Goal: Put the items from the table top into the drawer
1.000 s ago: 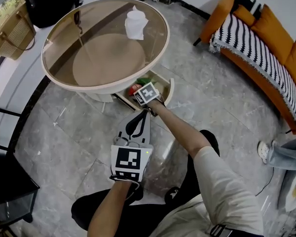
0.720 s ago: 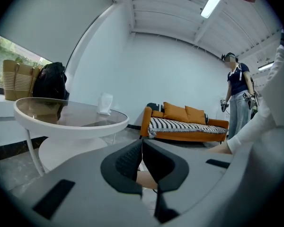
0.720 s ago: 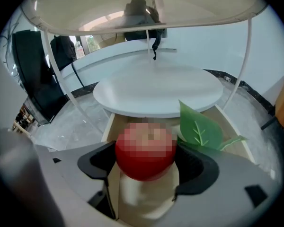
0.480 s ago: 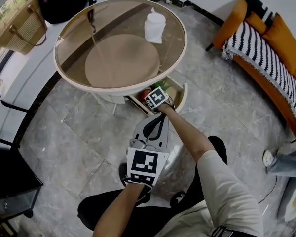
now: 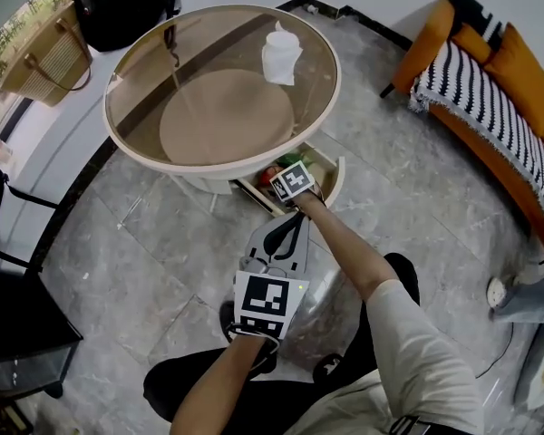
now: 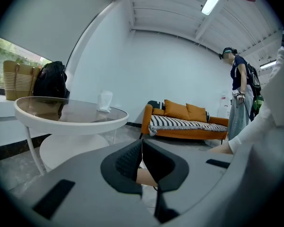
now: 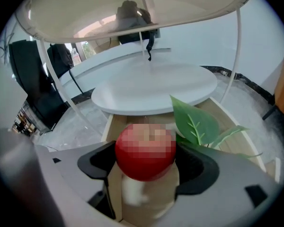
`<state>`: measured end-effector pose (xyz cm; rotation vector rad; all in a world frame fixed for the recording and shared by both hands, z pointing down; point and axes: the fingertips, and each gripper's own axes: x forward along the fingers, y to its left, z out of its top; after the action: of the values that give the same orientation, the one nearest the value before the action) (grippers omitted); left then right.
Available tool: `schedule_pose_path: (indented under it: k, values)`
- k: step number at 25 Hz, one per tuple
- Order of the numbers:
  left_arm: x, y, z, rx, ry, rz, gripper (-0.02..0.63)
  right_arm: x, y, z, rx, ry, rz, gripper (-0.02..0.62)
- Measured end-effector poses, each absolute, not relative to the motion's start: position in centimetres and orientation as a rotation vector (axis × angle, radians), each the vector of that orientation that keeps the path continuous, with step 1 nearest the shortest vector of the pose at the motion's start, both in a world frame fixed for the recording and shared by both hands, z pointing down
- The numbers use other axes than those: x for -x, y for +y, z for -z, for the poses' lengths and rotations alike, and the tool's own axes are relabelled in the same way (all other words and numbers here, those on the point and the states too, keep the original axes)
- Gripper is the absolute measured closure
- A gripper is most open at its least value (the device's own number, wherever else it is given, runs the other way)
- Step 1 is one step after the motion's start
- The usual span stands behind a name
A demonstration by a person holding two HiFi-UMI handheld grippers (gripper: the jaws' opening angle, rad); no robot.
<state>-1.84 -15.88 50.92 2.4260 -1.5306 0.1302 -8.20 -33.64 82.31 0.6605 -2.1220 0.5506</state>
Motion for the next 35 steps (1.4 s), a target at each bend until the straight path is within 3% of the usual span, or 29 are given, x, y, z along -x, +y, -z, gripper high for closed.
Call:
schedule_pose_path:
  k: [22, 35]
  values:
    - [2.8, -14.6, -51.8, -2.347, -1.585, -0.19, 0.584, 4.3, -33.8, -79.5, -0.689, -2.198, -0.554, 0.229]
    - [4.0, -15.7, -54.9, -2.34, -1.614, -0.334, 0.584, -1.2, -32.0, -70.9, -0.654, -2.403, -0.348, 0.231]
